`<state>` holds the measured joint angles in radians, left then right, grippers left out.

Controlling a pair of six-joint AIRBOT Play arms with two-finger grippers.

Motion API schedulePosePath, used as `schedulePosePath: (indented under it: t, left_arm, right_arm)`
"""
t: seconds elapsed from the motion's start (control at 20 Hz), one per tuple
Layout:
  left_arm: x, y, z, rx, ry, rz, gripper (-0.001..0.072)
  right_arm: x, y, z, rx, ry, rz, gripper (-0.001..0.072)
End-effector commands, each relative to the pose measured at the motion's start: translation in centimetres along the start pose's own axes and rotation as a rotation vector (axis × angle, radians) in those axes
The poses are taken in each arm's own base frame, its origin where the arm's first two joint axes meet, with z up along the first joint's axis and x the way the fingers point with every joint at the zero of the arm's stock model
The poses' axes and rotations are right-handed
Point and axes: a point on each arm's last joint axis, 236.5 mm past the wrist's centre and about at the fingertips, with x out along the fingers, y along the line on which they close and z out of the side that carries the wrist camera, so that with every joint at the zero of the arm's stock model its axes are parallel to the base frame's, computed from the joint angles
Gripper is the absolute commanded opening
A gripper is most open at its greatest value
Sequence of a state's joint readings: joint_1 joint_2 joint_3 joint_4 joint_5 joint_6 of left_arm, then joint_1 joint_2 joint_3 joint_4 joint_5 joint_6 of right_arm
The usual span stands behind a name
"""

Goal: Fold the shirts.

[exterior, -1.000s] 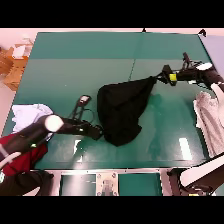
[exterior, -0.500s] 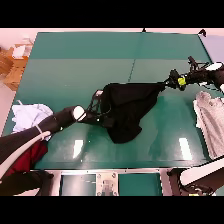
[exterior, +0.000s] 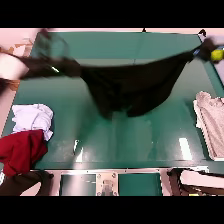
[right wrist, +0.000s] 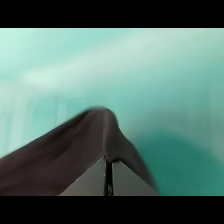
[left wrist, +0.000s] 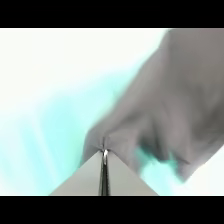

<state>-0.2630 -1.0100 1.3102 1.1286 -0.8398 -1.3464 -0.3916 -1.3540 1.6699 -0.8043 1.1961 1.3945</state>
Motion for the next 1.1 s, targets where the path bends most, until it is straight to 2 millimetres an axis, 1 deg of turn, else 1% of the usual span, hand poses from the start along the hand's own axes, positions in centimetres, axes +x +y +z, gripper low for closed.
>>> schedulePosePath:
  t: [0.0, 0.05, 0.1, 0.15, 0.25, 0.3, 0.35, 0.4, 0.45, 0.5, 0.55, 0.6, 0.65, 0.7, 0.75, 0.8, 0.9, 0.95, 1.05]
  left_arm:
    - [-11.1, -1.3, 9.1, 0.151, -0.258, 0.074, 0.0024]
    - [-13.0, -2.2, 10.6, 0.172, -0.3, 0.071, 0.0024]
    - [-15.2, -3.2, 11.9, 0.201, -0.336, 0.072, 0.0024]
    - [-16.8, -3.9, 12.9, 0.219, -0.368, 0.072, 0.0024]
    - [-19.3, -4.9, 14.1, 0.254, -0.402, 0.082, 0.0024]
    - [-20.3, -5.2, 14.4, 0.269, -0.409, 0.09, 0.0024]
    - [-21.0, -5.0, 14.6, 0.283, -0.411, 0.113, 0.0024]
    - [-21.2, -4.6, 14.6, 0.284, -0.405, 0.133, 0.0024]
    - [-21.0, -3.8, 14.2, 0.271, -0.384, 0.157, 0.0024]
    - [-20.4, -2.9, 13.4, 0.255, -0.341, 0.184, 0.0024]
    - [-19.4, -1.9, 12.5, 0.249, -0.286, 0.205, 0.0024]
    - [-18.2, -1.1, 11.3, 0.239, -0.223, 0.216, 0.0024]
    - [-16.4, -0.3, 10.0, 0.21, -0.158, 0.214, 0.0024]
    - [-14.0, 0.7, 8.5, 0.19, -0.091, 0.211, 0.0024]
    - [-11.5, 1.7, 6.8, 0.167, -0.021, 0.204, 0.0024]
    - [-8.7, 2.8, 4.6, 0.142, 0.056, 0.194, 0.0024]
    - [-1.9, 5.6, 0.0, 0.082, 0.189, 0.184, 0.0025]
    - [1.4, 7.1, -1.9, 0.056, 0.228, 0.187, 0.0024]
    - [8.5, 10.1, -5.9, 0.008, 0.285, 0.189, 0.0025]
  right_arm:
    - [-11.1, 9.4, 4.9, -0.186, -0.293, 0.041, 0.0015]
    - [-14.4, 11.8, 5.5, -0.234, -0.381, 0.043, 0.0015]
    - [-17.4, 13.5, 5.9, -0.27, -0.46, 0.038, 0.0014]
    - [-20.3, 15.2, 5.8, -0.304, -0.529, 0.03, 0.0015]
    - [-25.1, 17.3, 5.3, -0.355, -0.644, -0.004, 0.0015]
    - [-26.7, 18.0, 4.9, -0.376, -0.682, -0.024, 0.0015]
    - [-28.1, 18.3, 4.5, -0.396, -0.711, -0.056, 0.0015]
    - [-28.8, 18.4, 4.2, -0.409, -0.725, -0.08, 0.0015]
    - [-28.9, 18.4, 4.1, -0.413, -0.727, -0.087, 0.0015]
    - [-28.7, 18.2, 4.1, -0.407, -0.721, -0.086, 0.0015]
    - [-28.0, 17.5, 4.1, -0.393, -0.706, -0.087, 0.0015]
    - [-26.7, 16.4, 4.2, -0.365, -0.676, -0.083, 0.0016]
    - [-25.0, 15.1, 4.2, -0.325, -0.636, -0.069, 0.0015]
    - [-22.7, 13.3, 4.0, -0.284, -0.583, -0.06, 0.0015]
    - [-19.6, 11.2, 3.5, -0.245, -0.511, -0.056, 0.0016]
    - [-15.9, 9.0, 2.6, -0.202, -0.43, -0.045, 0.0016]
    - [-8.1, 4.9, 0.3, -0.129, -0.282, -0.031, 0.0015]
    - [-3.7, 2.6, -1.4, -0.079, -0.209, -0.034, 0.0015]
    - [4.1, -2.1, -4.8, 0.022, -0.086, -0.065, 0.0015]
